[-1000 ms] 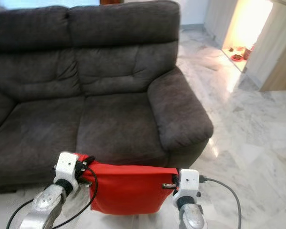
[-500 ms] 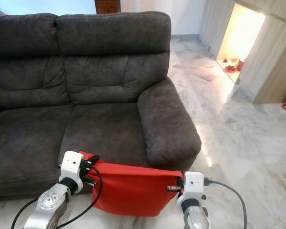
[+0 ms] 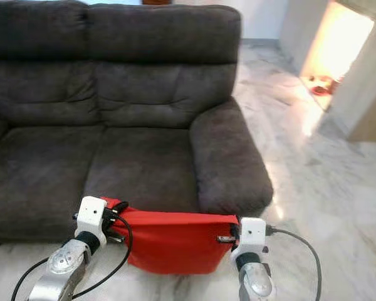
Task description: Move the pillow to the sofa from floor
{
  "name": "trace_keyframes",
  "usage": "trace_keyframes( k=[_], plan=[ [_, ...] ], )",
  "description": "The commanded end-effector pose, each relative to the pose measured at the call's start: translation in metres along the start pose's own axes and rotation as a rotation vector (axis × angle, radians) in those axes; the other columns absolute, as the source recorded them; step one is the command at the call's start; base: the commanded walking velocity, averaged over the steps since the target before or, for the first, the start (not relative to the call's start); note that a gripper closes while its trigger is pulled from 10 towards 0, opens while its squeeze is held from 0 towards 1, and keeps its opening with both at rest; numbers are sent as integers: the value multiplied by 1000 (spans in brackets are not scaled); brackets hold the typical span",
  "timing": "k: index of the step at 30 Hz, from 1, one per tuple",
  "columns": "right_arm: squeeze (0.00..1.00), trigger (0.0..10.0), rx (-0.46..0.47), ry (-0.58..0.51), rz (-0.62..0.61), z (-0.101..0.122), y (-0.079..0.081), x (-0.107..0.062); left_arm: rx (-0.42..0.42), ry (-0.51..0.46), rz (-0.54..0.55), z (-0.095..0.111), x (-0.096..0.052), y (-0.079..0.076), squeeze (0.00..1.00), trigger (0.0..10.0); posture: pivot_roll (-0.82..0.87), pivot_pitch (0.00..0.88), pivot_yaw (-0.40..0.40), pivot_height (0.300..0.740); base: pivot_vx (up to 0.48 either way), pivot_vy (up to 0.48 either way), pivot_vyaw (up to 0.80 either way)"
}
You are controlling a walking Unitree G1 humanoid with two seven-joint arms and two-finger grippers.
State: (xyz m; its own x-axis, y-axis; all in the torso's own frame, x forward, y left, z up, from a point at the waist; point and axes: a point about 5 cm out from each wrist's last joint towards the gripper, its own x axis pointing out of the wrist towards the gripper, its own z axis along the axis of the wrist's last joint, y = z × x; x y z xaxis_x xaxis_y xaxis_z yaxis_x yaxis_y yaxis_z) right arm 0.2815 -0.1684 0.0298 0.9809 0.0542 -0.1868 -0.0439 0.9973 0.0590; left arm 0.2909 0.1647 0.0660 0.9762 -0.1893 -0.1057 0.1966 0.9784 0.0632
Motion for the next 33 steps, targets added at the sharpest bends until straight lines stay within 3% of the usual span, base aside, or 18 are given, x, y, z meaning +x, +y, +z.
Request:
trace_keyframes(
  k=[1,7,19,26,33],
  plan=[
    [0,10000,22,-51,-85,9,-18,-1,20,-54,87,13,-1,21,0,10000,106,98,4,740,0,0,0],
    [0,10000,26,-52,-85,8,-19,-1,43,-43,49,11,-2,14,0,10000,104,90,1,740,0,0,0],
    [0,10000,6,-61,-80,9,-19,-2,44,-55,92,12,-6,21,0,10000,105,94,2,740,0,0,0],
    [0,10000,1,-85,-51,14,-12,1,31,-59,93,15,-3,21,0,10000,107,94,2,740,0,0,800],
    [0,10000,27,-83,-74,12,-15,0,31,-52,91,12,-6,20,0,10000,107,98,7,740,0,0,0]
  ],
)
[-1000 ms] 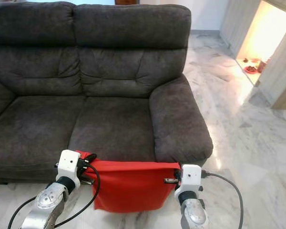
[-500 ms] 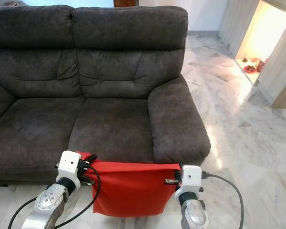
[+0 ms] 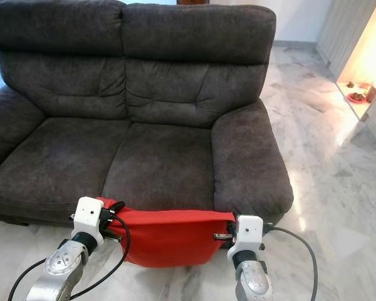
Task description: Move the pillow to the sofa from floor
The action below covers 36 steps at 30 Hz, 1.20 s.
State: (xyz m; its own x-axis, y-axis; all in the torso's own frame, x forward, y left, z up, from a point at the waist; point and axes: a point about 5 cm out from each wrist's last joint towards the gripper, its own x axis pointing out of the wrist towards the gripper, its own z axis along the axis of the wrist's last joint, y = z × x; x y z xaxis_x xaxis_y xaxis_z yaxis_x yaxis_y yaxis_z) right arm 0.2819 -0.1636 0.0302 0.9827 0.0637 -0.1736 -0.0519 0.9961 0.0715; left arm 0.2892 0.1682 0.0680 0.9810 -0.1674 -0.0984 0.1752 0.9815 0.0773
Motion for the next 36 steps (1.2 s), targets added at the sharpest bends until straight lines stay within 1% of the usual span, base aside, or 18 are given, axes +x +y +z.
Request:
trace_keyframes(
  k=[1,4,6,9,10,11,14,15,17,20,21,23,26,27,29,31,33,36],
  plan=[
    [0,10000,14,-67,-85,11,-20,-2,19,-45,70,10,-3,18,0,10000,107,98,7,740,0,0,0],
    [0,10000,29,-70,-96,11,-21,-2,25,-49,78,11,-2,20,0,10000,109,96,7,740,170,0,0],
    [0,10000,29,-85,-97,15,-20,0,27,-57,84,13,-2,22,0,10000,107,94,10,740,337,0,0],
    [0,10000,38,-152,-73,29,-15,4,29,-100,102,24,0,23,0,10000,107,92,10,740,347,0,0],
    [0,10000,38,-152,-73,29,-15,4,29,-100,102,24,0,23,0,10000,107,92,10,740,349,0,0],
    [0,10000,43,-183,-60,36,-12,6,44,-127,113,31,1,25,0,10000,108,91,10,740,349,0,0],
    [0,10000,49,-211,-41,43,-9,7,57,-149,124,37,2,26,0,10000,109,91,11,740,347,0,0],
    [0,10000,40,-234,-9,49,-3,8,57,-165,130,43,3,27,0,10000,110,91,10,740,349,0,0],
    [0,10000,27,-259,22,56,3,10,55,-182,132,48,5,28,0,10000,110,91,10,740,349,0,0],
    [0,10000,26,-276,20,62,4,11,53,-203,137,54,6,28,0,10000,109,94,11,740,352,0,0],
    [0,10000,24,-293,29,67,6,12,53,-224,141,60,7,29,0,10000,109,96,9,740,356,0,0],
    [0,10000,2,-301,48,71,8,13,54,-244,146,67,8,30,0,10000,110,96,8,740,358,0,800],
    [0,10000,-7,-307,64,72,10,13,53,-249,148,69,8,30,0,10000,111,97,7,740,356,0,800],
    [0,10000,-2,-312,82,73,14,12,48,-249,154,70,9,31,0,10000,111,97,8,740,352,0,800],
    [0,10000,4,-310,81,73,15,12,47,-247,156,70,9,31,0,10000,111,97,8,740,352,0,800],
    [0,10000,24,-311,47,75,10,12,46,-247,158,71,9,31,0,10000,113,98,8,740,356,0,0],
    [0,10000,53,-329,44,80,10,12,49,-254,160,74,8,32,0,10000,111,99,9,740,356,0,0],
    [0,10000,50,-360,55,90,13,13,52,-271,171,82,9,36,0,10000,113,101,7,740,355,0,0]
  ],
)
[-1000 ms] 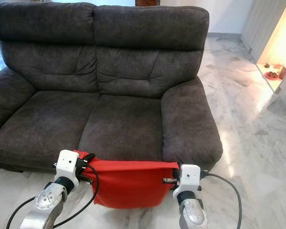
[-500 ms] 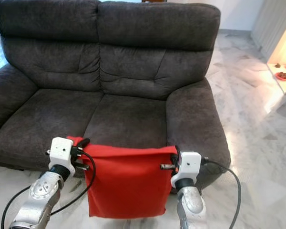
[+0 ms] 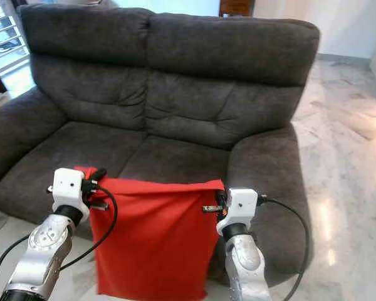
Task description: Move the pillow to the sofa from floor
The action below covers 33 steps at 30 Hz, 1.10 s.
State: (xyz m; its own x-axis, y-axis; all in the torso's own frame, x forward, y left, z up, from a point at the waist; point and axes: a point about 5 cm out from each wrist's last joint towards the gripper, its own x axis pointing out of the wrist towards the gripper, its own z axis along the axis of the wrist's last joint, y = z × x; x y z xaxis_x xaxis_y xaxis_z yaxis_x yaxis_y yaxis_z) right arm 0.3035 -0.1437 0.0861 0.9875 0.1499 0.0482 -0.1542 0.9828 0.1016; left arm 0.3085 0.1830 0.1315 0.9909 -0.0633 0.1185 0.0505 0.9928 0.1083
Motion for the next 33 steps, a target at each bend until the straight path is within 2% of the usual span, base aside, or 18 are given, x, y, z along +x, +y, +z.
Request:
trace_keyframes(
  k=[1,8,12,15,16,19,23,27,33],
  plan=[
    [0,10000,18,-169,-44,39,-7,9,21,-76,55,23,6,16,0,10000,115,101,7,740,352,0,0],
    [0,10000,51,-260,-35,70,1,20,49,-150,77,51,14,30,0,10000,120,99,7,740,357,0,0],
    [0,10000,83,-311,-15,87,8,24,59,-204,116,73,17,44,0,10000,119,98,4,740,356,0,0],
    [0,10000,87,-321,-9,92,10,24,66,-219,130,82,17,51,0,10000,122,99,3,740,358,0,0],
    [0,10000,108,-331,-11,97,12,25,68,-233,146,89,17,58,0,10000,125,100,3,740,356,0,0],
    [0,10000,130,-354,1,107,18,26,104,-245,165,97,17,68,0,10000,123,101,2,740,358,0,0],
    [0,10000,148,-423,56,131,35,29,117,-286,206,117,18,81,0,10000,130,100,0,740,355,0,0],
    [0,10000,148,-442,70,138,37,31,126,-295,206,123,19,84,0,10000,133,98,-1,740,354,0,0],
    [0,10000,145,-474,50,152,32,35,139,-296,223,129,21,93,0,10000,129,95,-2,740,355,0,0]
  ],
)
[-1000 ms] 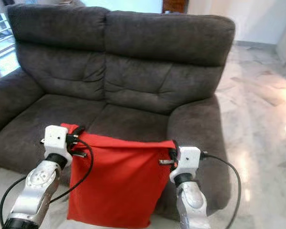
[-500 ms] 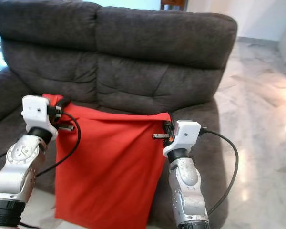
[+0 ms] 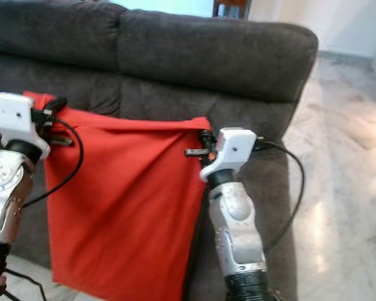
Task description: Move the pillow to the sofa from floor
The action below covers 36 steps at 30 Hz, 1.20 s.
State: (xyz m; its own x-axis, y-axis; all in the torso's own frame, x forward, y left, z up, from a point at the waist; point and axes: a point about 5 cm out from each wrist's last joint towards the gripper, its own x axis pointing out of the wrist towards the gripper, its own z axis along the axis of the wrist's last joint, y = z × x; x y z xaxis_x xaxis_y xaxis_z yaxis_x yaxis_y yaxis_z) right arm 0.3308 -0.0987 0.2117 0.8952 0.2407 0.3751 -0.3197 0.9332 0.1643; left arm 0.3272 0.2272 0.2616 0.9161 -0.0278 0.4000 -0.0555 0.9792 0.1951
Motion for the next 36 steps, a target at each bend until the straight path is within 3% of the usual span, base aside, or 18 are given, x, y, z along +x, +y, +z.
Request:
trace_keyframes(
  k=[1,29,30,31,32,36],
  plan=[
    [0,10000,17,-164,-101,35,-18,3,45,-7,138,6,-5,36,0,10000,129,95,-2,740,356,0,0],
    [0,10000,17,-164,-101,35,-18,3,45,-7,138,6,-5,36,0,10000,129,95,-2,740,356,0,0],
    [0,10000,-26,15,-173,0,-30,-8,105,232,-53,-38,-21,15,0,10000,129,92,-11,740,0,0,0],
    [0,10000,-56,153,-222,-28,-39,-22,139,409,-193,-70,-43,-1,0,10000,127,94,-12,740,0,0,0],
    [0,10000,-89,291,-266,-55,-47,-39,160,587,-329,-101,-71,-16,0,10000,127,94,-12,740,0,0,0],
    [0,10000,-89,295,-264,-55,-47,-39,160,585,-325,-101,-72,-15,0,10000,128,96,-13,740,0,0,0]
  ],
)
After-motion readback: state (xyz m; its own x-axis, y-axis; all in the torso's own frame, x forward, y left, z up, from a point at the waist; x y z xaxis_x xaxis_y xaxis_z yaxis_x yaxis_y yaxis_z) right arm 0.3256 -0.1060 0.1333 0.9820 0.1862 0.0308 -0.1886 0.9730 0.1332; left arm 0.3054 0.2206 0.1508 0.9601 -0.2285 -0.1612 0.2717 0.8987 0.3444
